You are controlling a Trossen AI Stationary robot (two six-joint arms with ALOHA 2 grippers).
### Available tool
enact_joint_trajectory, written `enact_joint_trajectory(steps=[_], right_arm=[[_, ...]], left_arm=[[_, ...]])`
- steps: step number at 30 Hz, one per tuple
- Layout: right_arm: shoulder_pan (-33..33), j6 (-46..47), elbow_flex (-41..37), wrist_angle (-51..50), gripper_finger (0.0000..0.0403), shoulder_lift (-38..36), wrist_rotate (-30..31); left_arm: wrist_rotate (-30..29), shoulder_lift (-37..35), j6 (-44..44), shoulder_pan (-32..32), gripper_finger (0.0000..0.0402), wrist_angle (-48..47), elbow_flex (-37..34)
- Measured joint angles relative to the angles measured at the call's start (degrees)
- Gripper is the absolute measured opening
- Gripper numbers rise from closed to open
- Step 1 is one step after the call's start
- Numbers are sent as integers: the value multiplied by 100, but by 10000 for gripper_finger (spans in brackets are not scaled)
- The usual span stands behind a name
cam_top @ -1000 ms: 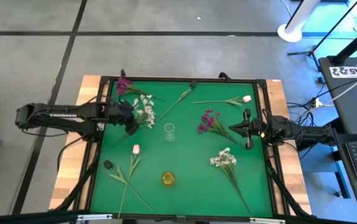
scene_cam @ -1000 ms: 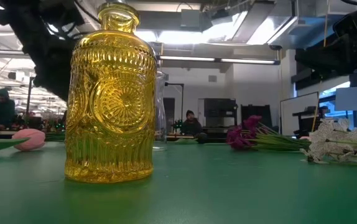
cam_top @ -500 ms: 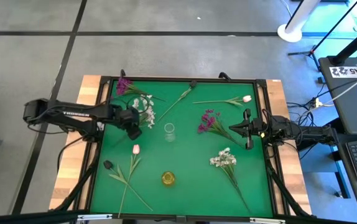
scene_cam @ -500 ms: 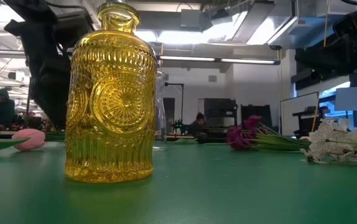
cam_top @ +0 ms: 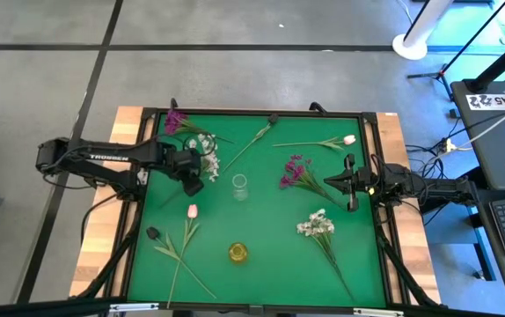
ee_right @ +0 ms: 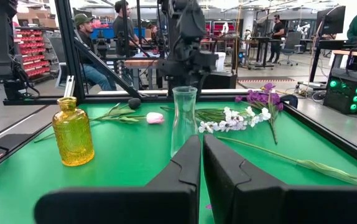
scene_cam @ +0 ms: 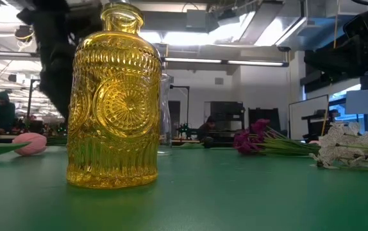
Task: Sort flowers into vase by color
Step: Put the left white flower into the transparent vase
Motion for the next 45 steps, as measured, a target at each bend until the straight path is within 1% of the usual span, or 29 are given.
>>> enact_joint_trajectory(steps=[3, 6, 11, 15, 21, 28, 33, 37, 40, 45], right_arm=[[0, 0, 0, 2, 19, 0, 0], [-1, -1, 0, 2, 19, 1, 0], [-1, 0, 0, 2, 19, 0, -2], [0, -2, 0, 4, 19, 0, 0], [-1, -1, 0, 3, 19, 0, -1], [-2, 0, 0, 4, 19, 2, 0], [-1, 0, 0, 4, 19, 0, -2], [-1, -1, 0, 3, 19, 0, -2], [0, 0, 0, 4, 19, 0, -2], [0, 0, 0, 4, 19, 2, 0]], left_arm=[[-138, -2, 14, 7, 217, -142, 160], [-144, 2, -42, 86, 245, -394, 136], [-284, 189, -138, 300, 271, -665, -59], [-258, 424, -124, 394, 277, -558, -160], [88, 883, -29, 412, 275, -180, -167], [117, 1482, -51, 424, 272, -81, -170], [228, 1787, -19, 424, 258, -32, -148], [442, 1795, -14, 428, 227, -36, -133], [558, 1703, -33, 424, 190, -54, -145], [543, 1570, -51, 424, 111, -62, -146]])
